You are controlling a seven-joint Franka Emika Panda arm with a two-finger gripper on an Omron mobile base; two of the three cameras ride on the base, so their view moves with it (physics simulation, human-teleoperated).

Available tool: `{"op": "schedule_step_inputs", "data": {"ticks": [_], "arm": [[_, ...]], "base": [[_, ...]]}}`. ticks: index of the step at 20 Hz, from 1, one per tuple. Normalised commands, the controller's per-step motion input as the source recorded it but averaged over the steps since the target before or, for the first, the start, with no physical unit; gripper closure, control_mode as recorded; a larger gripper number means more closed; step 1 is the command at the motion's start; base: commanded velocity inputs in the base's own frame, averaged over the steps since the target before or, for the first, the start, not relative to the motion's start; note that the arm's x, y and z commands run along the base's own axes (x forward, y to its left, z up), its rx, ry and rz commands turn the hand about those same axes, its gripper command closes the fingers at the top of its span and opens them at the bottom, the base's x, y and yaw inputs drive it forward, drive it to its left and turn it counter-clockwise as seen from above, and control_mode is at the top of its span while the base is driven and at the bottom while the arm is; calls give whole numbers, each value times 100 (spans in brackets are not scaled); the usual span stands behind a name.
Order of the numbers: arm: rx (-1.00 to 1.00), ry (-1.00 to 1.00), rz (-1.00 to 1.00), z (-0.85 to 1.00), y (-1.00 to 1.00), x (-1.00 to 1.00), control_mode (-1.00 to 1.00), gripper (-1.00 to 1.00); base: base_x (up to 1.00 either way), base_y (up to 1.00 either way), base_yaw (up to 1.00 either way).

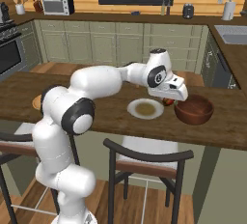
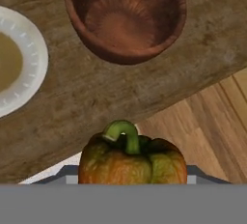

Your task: Pick the chicken drumstick and bell pepper from their plates and place them in the bowl. Then put the bowl in the fridge.

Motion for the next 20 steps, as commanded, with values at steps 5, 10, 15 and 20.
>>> {"op": "schedule_step_inputs", "data": {"ticks": [5, 10, 15, 20], "arm": [[9, 1, -1, -5, -42, 37, -100, 100], [5, 0, 0, -22, -46, 45, -100, 100], [3, 0, 0, -44, -14, 63, -100, 100], [0, 0, 0, -22, -26, 54, -100, 100]], "base": [[0, 0, 0], [0, 0, 0], [0, 0, 0], [0, 0, 0]]}}
